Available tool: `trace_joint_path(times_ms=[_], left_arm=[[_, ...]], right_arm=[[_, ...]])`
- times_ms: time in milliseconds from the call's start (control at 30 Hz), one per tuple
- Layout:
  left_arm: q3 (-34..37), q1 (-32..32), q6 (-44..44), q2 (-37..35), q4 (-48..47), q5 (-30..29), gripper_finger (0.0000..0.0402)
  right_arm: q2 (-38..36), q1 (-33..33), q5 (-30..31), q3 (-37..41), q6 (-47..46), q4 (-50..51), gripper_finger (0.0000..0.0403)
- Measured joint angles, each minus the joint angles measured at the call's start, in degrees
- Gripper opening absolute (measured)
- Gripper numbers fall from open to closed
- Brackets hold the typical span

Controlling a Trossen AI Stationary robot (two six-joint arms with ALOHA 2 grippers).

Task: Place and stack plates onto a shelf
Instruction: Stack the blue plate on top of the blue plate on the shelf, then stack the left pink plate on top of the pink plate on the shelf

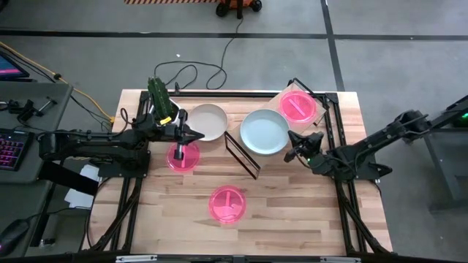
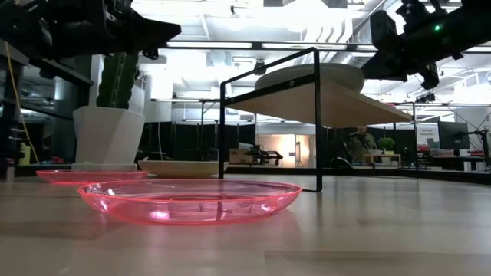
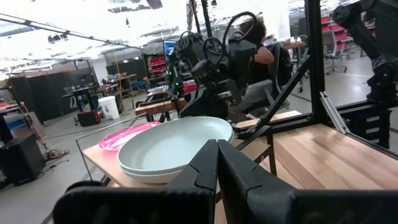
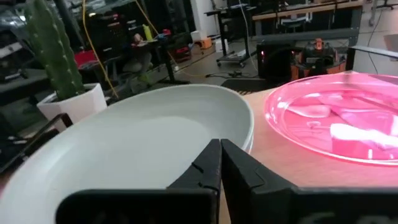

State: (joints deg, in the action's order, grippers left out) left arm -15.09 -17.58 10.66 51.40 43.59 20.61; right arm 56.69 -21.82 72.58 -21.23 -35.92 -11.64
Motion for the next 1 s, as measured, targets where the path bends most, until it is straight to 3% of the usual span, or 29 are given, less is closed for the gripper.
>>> trace_joint_path(times_ms=[333,533,700,833,1000], left_arm=[[0.00,0.00,0.02,0.01,-0.02,-0.39,0.0001],[0.00,0.00,-0.01,-0.02,-0.05,-0.41,0.0001],[0.04,-0.02,0.50,-3.22,-3.51,-2.32,0.0001],[0.04,-0.04,1.81,-7.46,-9.11,-6.87,0.0003],[0.04,-0.02,1.65,-11.19,-13.76,-6.07,0.0005]], right_arm=[[1.88,2.43,-1.68,0.00,0.48,-1.46,0.0000],[-2.02,1.53,0.38,-3.51,17.73,-5.75,0.0000],[-4.80,0.25,-1.94,-8.77,30.91,-6.06,0.0000],[-4.48,0.24,-4.46,-8.86,33.24,-5.29,0.0000],[-4.59,-0.83,-4.68,-8.06,33.05,-4.08,0.0000]])
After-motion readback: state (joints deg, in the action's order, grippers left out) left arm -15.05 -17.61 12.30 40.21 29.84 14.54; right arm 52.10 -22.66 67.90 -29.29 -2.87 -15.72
